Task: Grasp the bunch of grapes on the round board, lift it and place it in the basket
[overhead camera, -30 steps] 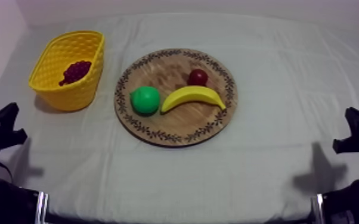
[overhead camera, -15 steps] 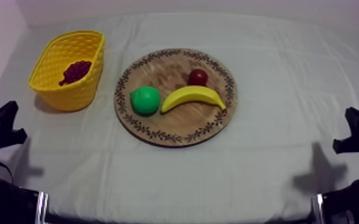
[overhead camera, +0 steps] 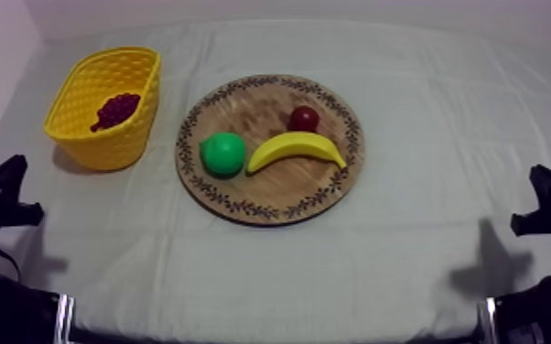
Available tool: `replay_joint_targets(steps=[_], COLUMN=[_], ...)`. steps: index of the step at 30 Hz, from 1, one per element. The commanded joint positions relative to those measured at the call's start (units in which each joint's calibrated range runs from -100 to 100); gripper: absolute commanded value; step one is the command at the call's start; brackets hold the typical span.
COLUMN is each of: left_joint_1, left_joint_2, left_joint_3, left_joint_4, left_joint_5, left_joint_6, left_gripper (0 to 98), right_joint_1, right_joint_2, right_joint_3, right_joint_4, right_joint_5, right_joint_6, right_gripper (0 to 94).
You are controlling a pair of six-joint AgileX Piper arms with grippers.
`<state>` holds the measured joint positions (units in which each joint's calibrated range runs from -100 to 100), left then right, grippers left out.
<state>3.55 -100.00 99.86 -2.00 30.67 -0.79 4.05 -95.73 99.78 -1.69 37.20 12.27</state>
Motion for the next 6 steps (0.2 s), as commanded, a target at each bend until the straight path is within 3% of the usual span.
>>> replay_joint_targets(steps=[1,6], left_joint_1=[-0.04,-0.04], left_joint_2=[0.00,0.00], left_joint_3=[0.03,0.03], left_joint_4=[0.02,0.02], left_joint_5=[-0.04,-0.04], left_joint_6=[-0.48,-0.71], left_gripper=[0.8,0.7], right_joint_1=[0.01,0.01], right_joint_2=[-0.02,-0.02], right_joint_3=[-0.01,-0.01], right_joint_4=[0.01,0.01], right_joint_5=[-0.02,-0.02], right_joint_6=[0.02,0.02], right_gripper=[0.5,0.5])
